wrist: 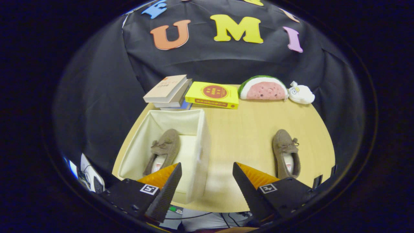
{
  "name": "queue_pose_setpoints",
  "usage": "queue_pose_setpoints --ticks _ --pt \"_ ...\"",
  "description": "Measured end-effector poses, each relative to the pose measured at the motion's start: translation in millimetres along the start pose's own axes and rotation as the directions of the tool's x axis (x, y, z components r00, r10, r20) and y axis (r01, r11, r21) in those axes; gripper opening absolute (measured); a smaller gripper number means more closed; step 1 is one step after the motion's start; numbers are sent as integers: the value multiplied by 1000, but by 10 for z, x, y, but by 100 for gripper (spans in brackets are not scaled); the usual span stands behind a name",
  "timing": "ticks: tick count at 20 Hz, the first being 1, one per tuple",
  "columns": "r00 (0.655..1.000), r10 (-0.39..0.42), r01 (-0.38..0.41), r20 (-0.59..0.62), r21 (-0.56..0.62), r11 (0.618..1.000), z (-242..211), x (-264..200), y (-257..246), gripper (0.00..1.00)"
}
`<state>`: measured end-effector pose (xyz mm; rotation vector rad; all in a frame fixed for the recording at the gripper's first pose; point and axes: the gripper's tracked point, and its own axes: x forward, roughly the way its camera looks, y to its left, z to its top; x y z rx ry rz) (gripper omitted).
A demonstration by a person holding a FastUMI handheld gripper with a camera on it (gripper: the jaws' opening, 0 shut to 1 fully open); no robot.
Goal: Open the storage box then place both shoes into the box .Put the left shoe in first, then the right shoe, with the right side of both shoes facing outward in a uniform manner.
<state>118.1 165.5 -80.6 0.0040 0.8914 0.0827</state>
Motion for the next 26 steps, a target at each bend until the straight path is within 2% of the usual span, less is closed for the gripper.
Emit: queue_pose_setpoints --ticks 11,16,22,26 --pt "987 -125 137 -97 125 983 -194 326 -1971 96" --pt "970 -152 181 -188 149 972 -395 651 -2614 96" --pt "951 -143 184 -272 131 974 -558 982 -2879 78" --pt "947 -119 163 -299 130 978 -619 1114 -2879 45"
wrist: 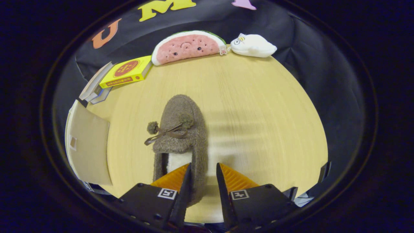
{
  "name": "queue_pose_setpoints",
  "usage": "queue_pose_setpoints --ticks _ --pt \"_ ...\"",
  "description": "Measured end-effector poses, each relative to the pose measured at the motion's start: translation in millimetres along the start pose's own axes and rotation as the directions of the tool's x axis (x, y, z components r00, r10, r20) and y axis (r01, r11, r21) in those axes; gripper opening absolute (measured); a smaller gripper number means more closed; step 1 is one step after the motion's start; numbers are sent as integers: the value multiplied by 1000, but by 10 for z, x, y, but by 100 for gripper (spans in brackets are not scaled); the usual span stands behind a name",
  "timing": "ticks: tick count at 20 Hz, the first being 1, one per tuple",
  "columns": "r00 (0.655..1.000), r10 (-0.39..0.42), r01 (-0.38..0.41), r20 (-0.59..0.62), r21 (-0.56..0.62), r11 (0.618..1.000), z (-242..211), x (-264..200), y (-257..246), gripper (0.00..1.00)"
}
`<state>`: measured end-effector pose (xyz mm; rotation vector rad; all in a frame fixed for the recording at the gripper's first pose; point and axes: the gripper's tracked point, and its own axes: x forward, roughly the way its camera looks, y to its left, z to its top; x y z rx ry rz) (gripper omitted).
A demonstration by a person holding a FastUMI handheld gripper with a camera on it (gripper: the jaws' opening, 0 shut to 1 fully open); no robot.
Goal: Open the storage box then place both shoes into the box .Put the left shoe in first, then the right shoe, with the right side of both shoes facing outward in a uniform manner.
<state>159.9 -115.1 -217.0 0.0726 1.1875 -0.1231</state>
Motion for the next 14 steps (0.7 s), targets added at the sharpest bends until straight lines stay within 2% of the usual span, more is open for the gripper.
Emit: queue_pose_setpoints --ticks 1,4,8,14 --pt "999 43 -43 -20 -1 999 15 92 69 48" --pt "999 33 -32 -25 22 999 -40 20 58 2" --pt "999 29 -28 -15 54 998 -80 -54 48 0" --pt "997 30 -37 76 84 996 -103 -596 162 0"
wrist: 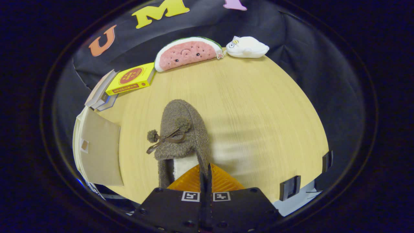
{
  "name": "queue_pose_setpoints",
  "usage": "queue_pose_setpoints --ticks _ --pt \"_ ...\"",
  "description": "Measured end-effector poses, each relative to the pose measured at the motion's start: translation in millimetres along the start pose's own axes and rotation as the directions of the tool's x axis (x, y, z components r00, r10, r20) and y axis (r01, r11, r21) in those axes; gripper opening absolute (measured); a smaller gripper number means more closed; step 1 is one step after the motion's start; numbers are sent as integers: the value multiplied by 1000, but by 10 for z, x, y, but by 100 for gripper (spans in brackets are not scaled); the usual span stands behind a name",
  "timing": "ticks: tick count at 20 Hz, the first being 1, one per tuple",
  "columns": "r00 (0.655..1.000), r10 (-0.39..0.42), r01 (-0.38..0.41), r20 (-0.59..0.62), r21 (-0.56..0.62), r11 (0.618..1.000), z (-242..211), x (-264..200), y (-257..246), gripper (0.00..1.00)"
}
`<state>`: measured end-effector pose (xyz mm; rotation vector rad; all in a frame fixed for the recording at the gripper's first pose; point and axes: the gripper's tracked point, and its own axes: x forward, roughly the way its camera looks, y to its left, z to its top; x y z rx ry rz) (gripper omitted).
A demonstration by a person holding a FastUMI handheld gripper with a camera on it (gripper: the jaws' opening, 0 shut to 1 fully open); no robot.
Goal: Open the storage box then place both shoes into the box .Put the left shoe in first, then the right shoe, with the right side of both shoes facing outward in a uniform manner.
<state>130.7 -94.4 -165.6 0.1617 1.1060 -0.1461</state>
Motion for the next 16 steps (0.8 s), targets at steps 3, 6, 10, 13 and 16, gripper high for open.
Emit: queue_pose_setpoints --ticks 3,6,10,13,16 --pt "998 9 -11 62 20 1000 40 -321 159 0" --pt "993 7 -9 119 20 1000 52 -633 413 0" --pt "979 44 -44 197 -2 999 40 -957 939 0" --pt "972 77 -73 222 -25 997 -33 -1127 1381 0" --pt "968 120 -110 219 -60 992 -102 -1186 1856 0"
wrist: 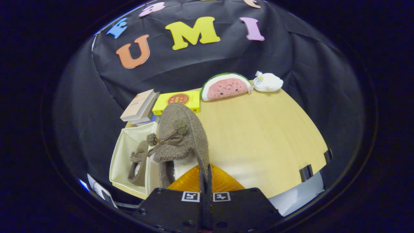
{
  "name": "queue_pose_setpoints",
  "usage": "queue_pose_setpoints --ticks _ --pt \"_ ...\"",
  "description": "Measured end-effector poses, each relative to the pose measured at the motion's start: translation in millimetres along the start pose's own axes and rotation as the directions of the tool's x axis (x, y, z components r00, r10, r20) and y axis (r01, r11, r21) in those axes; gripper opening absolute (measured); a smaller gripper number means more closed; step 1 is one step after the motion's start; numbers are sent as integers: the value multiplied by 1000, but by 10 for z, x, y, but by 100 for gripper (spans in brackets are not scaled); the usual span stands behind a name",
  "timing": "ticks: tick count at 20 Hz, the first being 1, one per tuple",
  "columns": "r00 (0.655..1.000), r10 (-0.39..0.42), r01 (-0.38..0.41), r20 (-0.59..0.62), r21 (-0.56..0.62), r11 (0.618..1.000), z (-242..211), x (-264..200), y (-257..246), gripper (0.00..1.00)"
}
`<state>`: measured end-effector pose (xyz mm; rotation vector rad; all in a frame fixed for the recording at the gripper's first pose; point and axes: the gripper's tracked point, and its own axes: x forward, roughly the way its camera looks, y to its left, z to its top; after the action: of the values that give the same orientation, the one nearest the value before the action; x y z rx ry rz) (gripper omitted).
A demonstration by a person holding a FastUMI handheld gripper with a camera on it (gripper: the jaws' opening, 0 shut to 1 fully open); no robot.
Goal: Open the storage box then place both shoes into the box .Put the left shoe in first, then the right shoe, with the right side of both shoes facing outward in a uniform manner.
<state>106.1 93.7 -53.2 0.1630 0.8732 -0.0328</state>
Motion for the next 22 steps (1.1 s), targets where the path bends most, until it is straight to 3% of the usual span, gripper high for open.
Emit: queue_pose_setpoints --ticks 11,22 --pt "992 123 -122 22 -44 992 0 112 1415 0" --pt "998 45 -50 -53 -80 996 -351 560 1459 0"
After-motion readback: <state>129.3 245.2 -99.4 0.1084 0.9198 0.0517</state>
